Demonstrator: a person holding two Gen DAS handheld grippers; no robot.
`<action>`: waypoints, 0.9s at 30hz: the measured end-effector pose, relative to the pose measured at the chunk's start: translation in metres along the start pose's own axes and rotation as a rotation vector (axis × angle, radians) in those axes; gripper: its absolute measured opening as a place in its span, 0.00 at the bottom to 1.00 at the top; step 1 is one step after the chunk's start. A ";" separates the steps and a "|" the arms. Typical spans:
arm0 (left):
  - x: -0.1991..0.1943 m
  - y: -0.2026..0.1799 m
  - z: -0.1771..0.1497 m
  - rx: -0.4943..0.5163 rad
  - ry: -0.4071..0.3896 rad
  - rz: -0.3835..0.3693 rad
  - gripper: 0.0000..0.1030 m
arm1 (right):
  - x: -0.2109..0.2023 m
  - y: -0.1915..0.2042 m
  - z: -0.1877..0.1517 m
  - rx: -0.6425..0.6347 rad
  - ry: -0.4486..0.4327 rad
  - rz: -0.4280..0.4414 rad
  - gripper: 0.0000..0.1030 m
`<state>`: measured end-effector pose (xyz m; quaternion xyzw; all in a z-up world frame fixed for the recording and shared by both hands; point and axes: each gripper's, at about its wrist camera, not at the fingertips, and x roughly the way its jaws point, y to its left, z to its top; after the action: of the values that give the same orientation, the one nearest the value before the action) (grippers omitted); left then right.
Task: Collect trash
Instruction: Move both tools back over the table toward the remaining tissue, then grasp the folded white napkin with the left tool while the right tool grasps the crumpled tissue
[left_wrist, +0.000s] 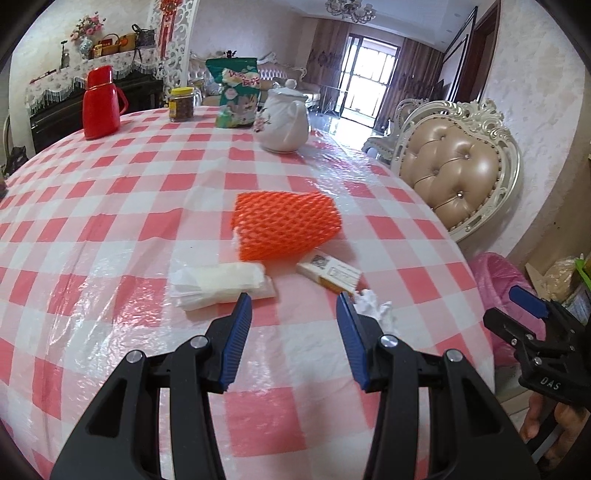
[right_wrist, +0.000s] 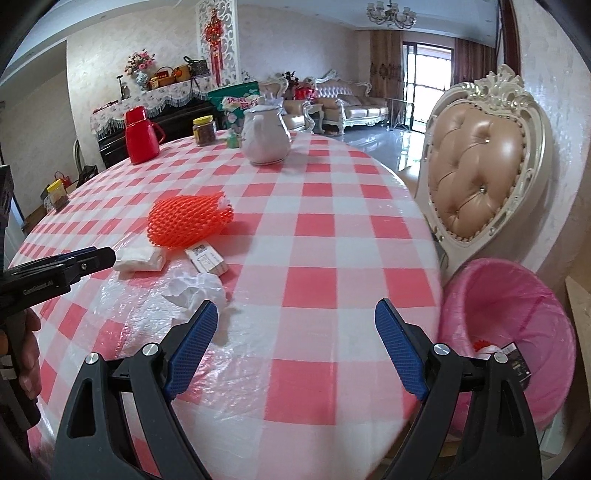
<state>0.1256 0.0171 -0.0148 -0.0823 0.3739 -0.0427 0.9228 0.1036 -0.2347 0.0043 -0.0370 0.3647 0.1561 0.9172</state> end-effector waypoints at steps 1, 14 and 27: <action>0.002 0.002 0.000 0.001 0.002 0.004 0.45 | 0.002 0.003 0.000 -0.003 0.004 0.005 0.79; 0.038 0.030 0.013 0.039 0.045 0.035 0.45 | 0.026 0.022 0.005 -0.027 0.039 0.036 0.80; 0.076 0.050 0.027 0.102 0.099 -0.026 0.53 | 0.047 0.043 0.011 -0.050 0.069 0.064 0.80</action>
<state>0.1999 0.0587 -0.0568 -0.0381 0.4154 -0.0778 0.9055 0.1292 -0.1796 -0.0178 -0.0537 0.3932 0.1929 0.8974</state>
